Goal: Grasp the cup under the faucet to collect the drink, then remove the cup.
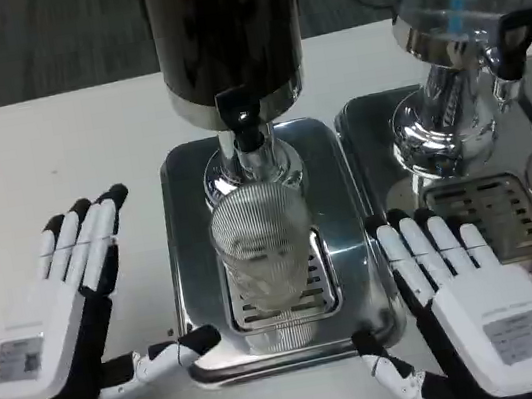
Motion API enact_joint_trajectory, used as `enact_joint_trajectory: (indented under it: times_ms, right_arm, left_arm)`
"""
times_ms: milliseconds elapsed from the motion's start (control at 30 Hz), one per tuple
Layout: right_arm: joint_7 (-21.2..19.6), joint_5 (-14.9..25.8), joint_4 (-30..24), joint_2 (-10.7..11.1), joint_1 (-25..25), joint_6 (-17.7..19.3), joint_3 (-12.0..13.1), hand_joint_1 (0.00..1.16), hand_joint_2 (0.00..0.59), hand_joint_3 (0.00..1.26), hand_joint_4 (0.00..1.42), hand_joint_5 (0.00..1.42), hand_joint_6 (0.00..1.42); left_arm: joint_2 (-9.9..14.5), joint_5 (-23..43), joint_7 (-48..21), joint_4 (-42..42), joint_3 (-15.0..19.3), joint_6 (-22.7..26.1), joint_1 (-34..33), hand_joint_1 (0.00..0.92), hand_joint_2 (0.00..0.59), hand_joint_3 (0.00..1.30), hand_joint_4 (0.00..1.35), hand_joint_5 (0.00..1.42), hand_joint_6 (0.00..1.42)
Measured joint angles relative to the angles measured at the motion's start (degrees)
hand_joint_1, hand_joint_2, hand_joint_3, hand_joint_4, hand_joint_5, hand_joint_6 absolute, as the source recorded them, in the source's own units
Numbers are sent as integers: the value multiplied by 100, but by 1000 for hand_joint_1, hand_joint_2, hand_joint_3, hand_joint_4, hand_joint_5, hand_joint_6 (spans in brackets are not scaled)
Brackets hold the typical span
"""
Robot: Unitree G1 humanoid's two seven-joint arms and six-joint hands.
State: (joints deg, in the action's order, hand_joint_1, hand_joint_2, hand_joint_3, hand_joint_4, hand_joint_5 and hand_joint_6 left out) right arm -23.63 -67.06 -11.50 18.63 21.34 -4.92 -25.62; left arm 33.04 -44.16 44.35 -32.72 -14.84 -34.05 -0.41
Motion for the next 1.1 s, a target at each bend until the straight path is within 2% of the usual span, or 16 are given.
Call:
enact_joint_trajectory:
  times_ms: [133, 267, 333, 433, 500, 567, 667, 733, 833, 1000, 1100]
  right_arm:
    - [31, 113, 80, 0, -101, 28, 3, 100, 362, 0, 0, 0, 0]
    - [-11, 138, 155, 0, -110, 134, 1, 104, 361, 0, 0, 0, 0]
    - [-10, 139, 182, -1, -108, 132, 6, 106, 361, 0, 0, 0, 0]
    - [-10, 180, 186, -7, -109, 132, 14, 108, 361, 0, 0, 0, 0]
    - [-10, 206, 187, -15, -109, 130, 14, 109, 361, 0, 0, 0, 0]
    - [-10, 206, 187, -17, -110, 129, 9, 113, 373, 0, 0, 0, 1]
    - [-9, 205, 206, -17, -120, 129, 2, 114, 373, 0, 0, 0, 1]
    - [-2, 207, 207, -41, -152, 128, -5, 116, 374, 0, 0, 0, 2]
    - [6, 238, 213, -61, -160, 127, -5, 117, 376, 0, 0, 0, 3]
    - [23, 252, 234, -66, -166, 126, -14, 119, 377, 0, 0, 0, 11]
    - [23, 273, 235, -99, -164, 125, -33, 120, 378, 0, 0, 0, 14]
  left_arm:
    - [81, 9, -88, -2, -6, -159, 36, 0, 51, 0, 0, 0, 0]
    - [86, 325, -122, 1, 100, -771, 40, 0, 66, 0, 0, 0, 0]
    - [91, 793, -374, 1, 248, -1284, 18, 0, 68, 0, 0, 0, 0]
    - [147, 1416, -865, 6, 421, -1770, -79, 0, 69, 0, 0, 0, 0]
    - [181, 2400, -1742, 15, 500, -2188, -210, 0, 71, 0, 0, 25, 16]
    - [178, 2980, -2265, 54, 530, -2346, -258, 0, 73, 0, 0, 52, 46]
    - [171, 3833, -3281, 274, 522, -2416, -322, 0, 70, 0, 0, 75, 64]
    - [140, 4721, -4227, 566, 434, -2408, -424, 0, 69, 0, 0, 113, 97]
    - [-14, 5835, -5328, 956, 378, -2160, -496, 0, 70, 0, 0, 163, 159]
    - [-209, 5944, -6140, 1194, 516, -1842, -567, 0, 71, 16, 0, 188, 177]
    - [-371, 5923, -6412, 1244, 619, -1656, -690, 0, 72, 4, 0, 137, 120]
